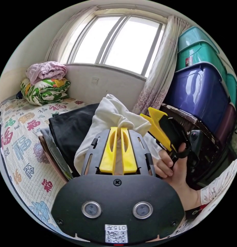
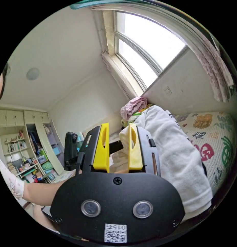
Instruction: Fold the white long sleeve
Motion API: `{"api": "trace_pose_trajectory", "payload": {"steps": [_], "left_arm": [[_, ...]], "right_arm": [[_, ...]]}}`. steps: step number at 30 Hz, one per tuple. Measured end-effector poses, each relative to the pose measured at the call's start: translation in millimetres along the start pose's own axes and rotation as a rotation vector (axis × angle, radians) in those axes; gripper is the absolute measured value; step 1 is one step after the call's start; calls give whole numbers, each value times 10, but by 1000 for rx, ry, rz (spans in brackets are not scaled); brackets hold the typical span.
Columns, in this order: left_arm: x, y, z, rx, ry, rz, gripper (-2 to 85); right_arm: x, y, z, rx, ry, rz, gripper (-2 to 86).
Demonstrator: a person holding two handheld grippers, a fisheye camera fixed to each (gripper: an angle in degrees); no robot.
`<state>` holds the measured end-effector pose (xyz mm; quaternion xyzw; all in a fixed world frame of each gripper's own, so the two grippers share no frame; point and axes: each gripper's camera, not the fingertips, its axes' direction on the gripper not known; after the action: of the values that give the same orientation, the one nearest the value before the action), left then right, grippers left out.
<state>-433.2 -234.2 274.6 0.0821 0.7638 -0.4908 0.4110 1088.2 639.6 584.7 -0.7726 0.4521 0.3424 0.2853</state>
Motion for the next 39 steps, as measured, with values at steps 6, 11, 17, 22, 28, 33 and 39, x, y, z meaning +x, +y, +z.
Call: {"api": "trace_pose_trajectory", "payload": {"steps": [6, 11, 17, 22, 28, 33, 39], "left_arm": [[-146, 96, -89, 29, 38, -54, 12], [-105, 247, -341, 104, 92, -10, 111], [-105, 408, -496, 147, 197, -34, 152], [-169, 581, -420, 95, 102, -95, 123], [-57, 1094, -559, 109, 23, -94, 52], [-84, 1513, -925, 147, 20, -133, 19], [32, 2301, -2588, 338, -10, -192, 6]], "right_arm": [[150, 218, -51, -42, 79, 97, 78], [213, 448, -224, -5, 132, 141, 113], [154, 654, -254, -28, 56, 43, 117], [177, 857, -259, -53, 80, 36, 95], [392, 1162, -402, -27, 55, 144, 23], [378, 1441, -506, -9, 42, 117, 12], [-424, 1603, -1102, 125, -58, -258, 7]]}}
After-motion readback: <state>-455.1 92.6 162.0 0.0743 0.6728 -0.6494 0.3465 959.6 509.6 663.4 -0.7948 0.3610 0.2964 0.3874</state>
